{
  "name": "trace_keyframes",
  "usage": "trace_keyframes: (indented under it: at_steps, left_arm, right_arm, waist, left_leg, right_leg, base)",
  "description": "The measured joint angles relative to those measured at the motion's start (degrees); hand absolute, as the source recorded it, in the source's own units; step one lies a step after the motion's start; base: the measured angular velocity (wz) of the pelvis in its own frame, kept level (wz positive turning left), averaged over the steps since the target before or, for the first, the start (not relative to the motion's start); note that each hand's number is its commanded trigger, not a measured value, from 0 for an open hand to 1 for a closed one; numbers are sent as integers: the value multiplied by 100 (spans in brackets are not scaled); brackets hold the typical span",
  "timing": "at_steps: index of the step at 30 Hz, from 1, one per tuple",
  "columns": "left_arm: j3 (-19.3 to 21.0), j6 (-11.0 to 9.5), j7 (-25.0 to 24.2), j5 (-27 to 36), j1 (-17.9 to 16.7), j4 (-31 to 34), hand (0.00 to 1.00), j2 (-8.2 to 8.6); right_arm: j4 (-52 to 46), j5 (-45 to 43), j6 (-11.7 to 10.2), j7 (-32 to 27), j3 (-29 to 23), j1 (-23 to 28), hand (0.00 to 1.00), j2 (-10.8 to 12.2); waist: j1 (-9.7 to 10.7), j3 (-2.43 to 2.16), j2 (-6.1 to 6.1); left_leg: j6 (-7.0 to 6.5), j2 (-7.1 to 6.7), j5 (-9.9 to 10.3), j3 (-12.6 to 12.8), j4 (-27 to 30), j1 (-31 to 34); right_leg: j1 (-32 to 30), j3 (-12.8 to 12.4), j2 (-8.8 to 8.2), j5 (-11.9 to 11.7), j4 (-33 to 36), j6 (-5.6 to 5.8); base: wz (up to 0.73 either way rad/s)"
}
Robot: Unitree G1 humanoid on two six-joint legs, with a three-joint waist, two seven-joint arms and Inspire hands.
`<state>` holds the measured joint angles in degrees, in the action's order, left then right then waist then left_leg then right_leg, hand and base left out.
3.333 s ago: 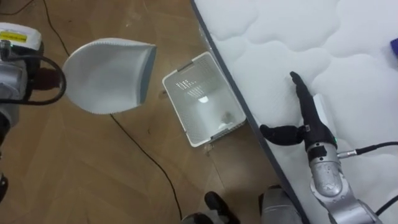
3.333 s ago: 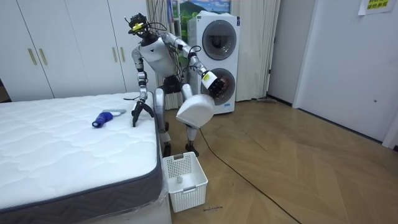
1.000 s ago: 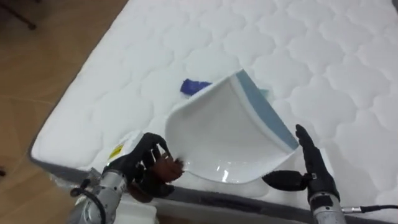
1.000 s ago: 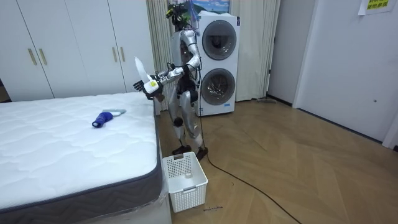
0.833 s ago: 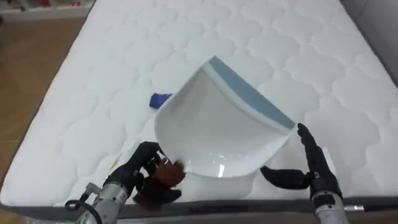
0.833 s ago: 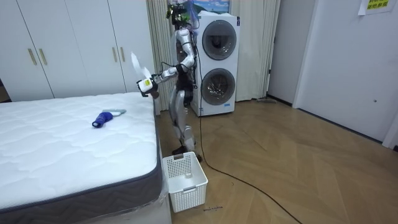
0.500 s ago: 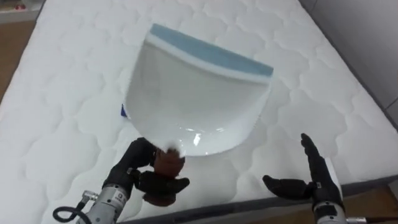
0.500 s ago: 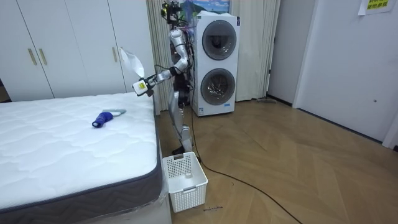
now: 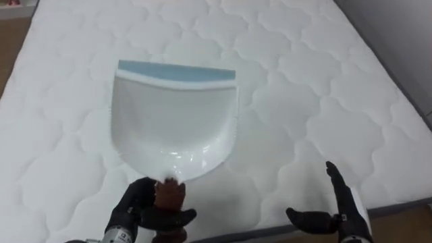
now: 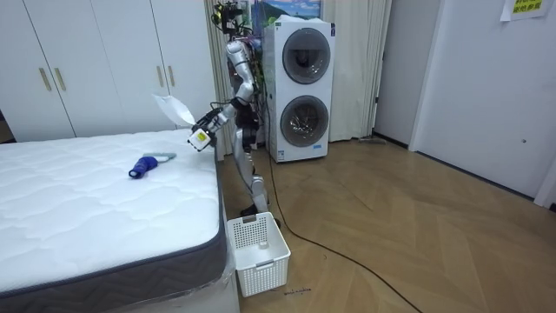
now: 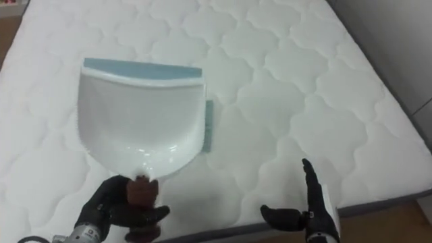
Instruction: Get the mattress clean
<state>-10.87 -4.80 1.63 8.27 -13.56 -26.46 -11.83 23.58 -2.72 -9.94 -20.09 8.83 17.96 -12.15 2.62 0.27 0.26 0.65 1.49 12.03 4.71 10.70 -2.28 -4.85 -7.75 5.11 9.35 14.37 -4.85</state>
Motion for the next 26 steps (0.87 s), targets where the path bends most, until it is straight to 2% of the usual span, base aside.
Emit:
trace_keyframes:
  at_steps: [2, 5, 8, 10, 14, 18, 21, 26]
  left_arm:
    - [51, -10, 164, 2, -12, -607, 0, -2]
    - [99, -26, 303, 4, -82, -1074, 0, 9]
    - [384, -59, 348, 10, -58, -1961, 0, 98]
    - [495, -63, 417, 127, -51, -2254, 0, 138]
    - [721, -217, 447, 657, 25, -3013, 0, 147]
    - [1166, -209, 442, 689, -56, -3399, 0, 212]
    - [1529, -142, 441, 724, -163, -3610, 0, 330]
    - [1647, 142, 438, 793, -225, -4023, 0, 361]
  right_arm:
    - [324, 10, -17, -35, -21, -15, 0, 14]
    - [751, 0, -7, -43, -113, -25, 0, 83]
    - [1652, 12, 2, -38, -147, -251, 0, 114]
    - [2000, 64, 3, -36, -196, -238, 0, 118]
    - [2638, 305, 2, -55, -378, -226, 0, 185]
    - [3192, 501, 4, -61, -639, -220, 0, 341]
    - [3757, 529, 133, -30, -799, -248, 0, 381]
    - [4342, 436, 528, 360, -907, -353, 0, 397]
  waist:
    - [9, -7, -17]
    - [-28, -7, -22]
    - [-91, -10, -21]
    - [-87, -6, -36]
    - [-137, -14, -42]
    - [-144, -17, -36]
    - [-195, -25, -18]
    - [-245, -25, -28]
  left_leg:
    - [0, 1, 1, -1, -6, -63]
    - [0, 4, 1, 16, -56, -181]
    - [0, 16, 1, 127, -139, -263]
    - [1, 14, 1, 128, -141, -268]
    - [1, 7, 1, 129, -159, -305]
    - [0, 9, 1, 143, -159, -333]
    - [0, 0, 1, 139, -157, -335]
    - [0, -9, 1, 29, -158, -334]
  right_leg:
    - [101, 5, -9, -4, -75, -4]
    - [190, 27, -7, -3, -93, -4]
    - [237, 81, -6, -2, -108, -6]
    - [250, 137, -25, -4, -159, -5]
    - [338, 176, -42, 0, -304, 1]
    - [415, 315, -71, -9, -371, 10]
    - [422, 325, -85, -10, -364, 12]
    - [431, 405, -99, -9, -359, 15]
  base:
    - [0]
    - [-12]
    - [-13]
    - [17]
    - [5]
    - [10]
    - [4]
    - [5]
